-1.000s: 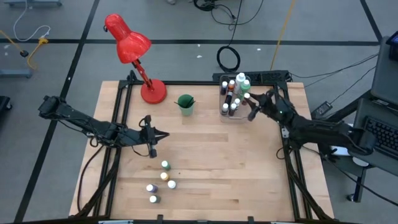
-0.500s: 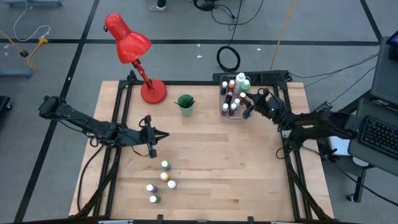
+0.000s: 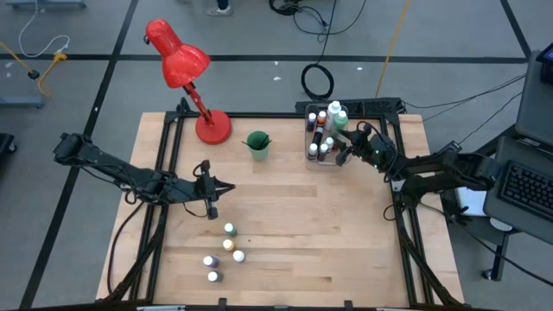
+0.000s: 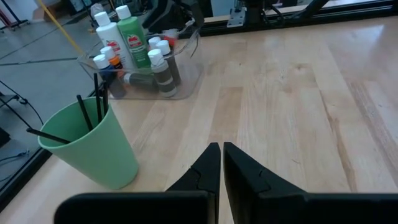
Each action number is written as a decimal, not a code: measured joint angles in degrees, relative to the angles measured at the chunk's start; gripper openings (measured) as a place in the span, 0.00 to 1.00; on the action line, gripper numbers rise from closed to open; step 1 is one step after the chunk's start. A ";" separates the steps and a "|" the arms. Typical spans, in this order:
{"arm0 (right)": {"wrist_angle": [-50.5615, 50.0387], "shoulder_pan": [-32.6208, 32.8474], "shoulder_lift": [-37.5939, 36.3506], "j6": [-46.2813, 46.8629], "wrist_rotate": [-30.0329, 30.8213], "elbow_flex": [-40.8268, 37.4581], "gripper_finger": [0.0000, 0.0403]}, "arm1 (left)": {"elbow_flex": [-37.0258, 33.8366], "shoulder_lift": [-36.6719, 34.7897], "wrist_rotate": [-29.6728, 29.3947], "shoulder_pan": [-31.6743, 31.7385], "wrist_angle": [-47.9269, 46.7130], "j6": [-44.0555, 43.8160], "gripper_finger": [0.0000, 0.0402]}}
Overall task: Pick & Place Paint Supplies
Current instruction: Put the small green paint bottle into the transparent bin
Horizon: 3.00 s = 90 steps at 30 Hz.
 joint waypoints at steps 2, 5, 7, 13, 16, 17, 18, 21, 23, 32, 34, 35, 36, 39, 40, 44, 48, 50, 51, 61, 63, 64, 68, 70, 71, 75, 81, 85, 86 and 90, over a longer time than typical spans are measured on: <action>-0.69 0.00 0.00 0.00 0.06 0.00 0.38 | 0.00 0.00 0.00 0.00 0.02 0.67 0.06; -0.33 0.01 -0.09 -0.08 0.10 0.00 0.38 | 0.00 -0.02 0.00 0.00 0.02 1.35 0.06; 1.02 0.02 -0.32 -0.24 0.04 -0.04 0.38 | 0.00 0.00 0.00 0.00 0.02 1.35 0.06; 4.38 2.06 -5.52 0.82 -5.04 -0.20 0.38 | 0.00 0.00 0.02 0.00 0.00 1.37 0.06; 3.77 5.67 -12.35 6.65 -12.64 -0.17 0.38 | 0.00 0.00 0.02 0.00 -0.28 1.27 0.06; 3.36 7.51 -15.07 7.96 -15.42 -0.17 0.38 | 0.00 0.00 0.02 0.00 -0.50 0.90 0.06; 2.29 9.64 -18.30 9.24 -18.20 -0.15 0.37 | 0.00 -0.01 0.06 0.00 -0.63 0.40 0.06; -4.81 17.72 -28.05 9.65 -21.42 -0.13 0.33 | 0.00 0.00 0.10 0.00 -1.40 -1.46 0.06; -13.05 24.65 -34.23 6.13 -17.65 -0.11 0.28 | 0.00 0.00 0.88 0.00 -1.77 -2.75 0.06; -31.85 52.34 -37.47 -2.43 24.48 -0.15 0.06 | 5.01 0.31 22.75 -0.69 -4.98 -4.71 0.06; -30.74 54.74 -35.83 -3.61 24.11 -0.15 0.05 | 8.53 1.10 22.72 -2.13 -10.51 -4.81 0.06; -30.33 55.56 -34.97 -3.67 23.87 -0.15 0.04 | 10.53 1.79 21.97 -2.88 -14.11 -5.07 0.06; -30.14 56.29 -34.16 -3.40 23.82 -0.21 0.04 | 12.48 2.76 20.90 -3.61 -17.30 -5.33 0.06; -28.75 57.69 -31.47 -1.27 23.95 -2.21 0.03 | 16.50 5.49 18.52 -5.25 -24.84 -7.53 0.06; -27.46 57.85 -30.52 -1.32 23.89 -3.10 0.03 | 17.20 6.43 18.57 -5.68 -27.24 -7.68 0.06; -20.88 57.86 -29.60 -4.51 23.95 -4.77 0.05 | 17.70 9.32 19.62 -7.02 -34.13 -4.91 0.07; -17.72 57.83 -29.59 -4.81 23.93 -4.94 0.06 | 17.70 11.46 20.90 -6.68 -35.16 -4.97 0.17; -17.53 57.84 -29.60 -4.71 23.89 -4.94 0.06 | 17.73 12.36 24.12 -6.23 -33.44 -4.76 0.25; -17.83 57.86 -29.56 -4.68 23.85 -4.94 0.06 | 17.75 12.87 25.54 -6.21 -33.12 -4.42 0.30; -17.74 57.83 -29.55 -4.63 20.87 -4.94 0.06 | 17.75 19.54 28.41 -5.85 -30.43 1.89 0.65; -17.75 57.83 -29.55 -4.63 20.87 -4.94 0.06 | 17.74 20.94 28.44 -5.45 -29.29 2.79 0.68; -17.75 57.83 -29.55 -4.63 20.87 -4.94 0.06 | 17.73 21.58 28.44 -5.24 -28.94 2.90 0.70; -17.77 57.83 -29.55 -4.63 20.87 -4.94 0.06 | 17.73 23.95 28.48 -4.46 -28.06 4.21 0.71; -17.77 57.83 -29.55 -4.63 20.88 -4.94 0.06 | 17.73 24.51 28.47 -4.29 -28.01 4.91 0.69; -17.77 57.83 -29.57 -4.63 20.90 -4.94 0.06 | 17.73 24.68 28.50 -4.26 -27.93 5.46 0.68; -17.75 57.83 -29.57 -4.63 20.90 -4.94 0.06 | 17.73 24.61 30.30 -4.26 -27.61 8.20 0.63; -17.75 57.83 -29.55 -4.70 20.92 -4.94 0.06 | 17.73 23.74 30.47 -4.16 -26.54 7.50 0.51; -17.75 57.83 -29.55 -4.76 20.91 -4.94 0.06 | 17.70 23.74 30.50 -4.11 -26.65 7.24 0.42; -17.75 57.83 -29.57 -4.76 20.91 -4.94 0.06 | 17.70 23.74 30.52 -4.11 -26.62 7.19 0.39; -17.75 57.83 -29.57 -4.81 20.92 -4.94 0.06 | 17.73 23.72 30.80 -4.11 -26.26 6.97 0.30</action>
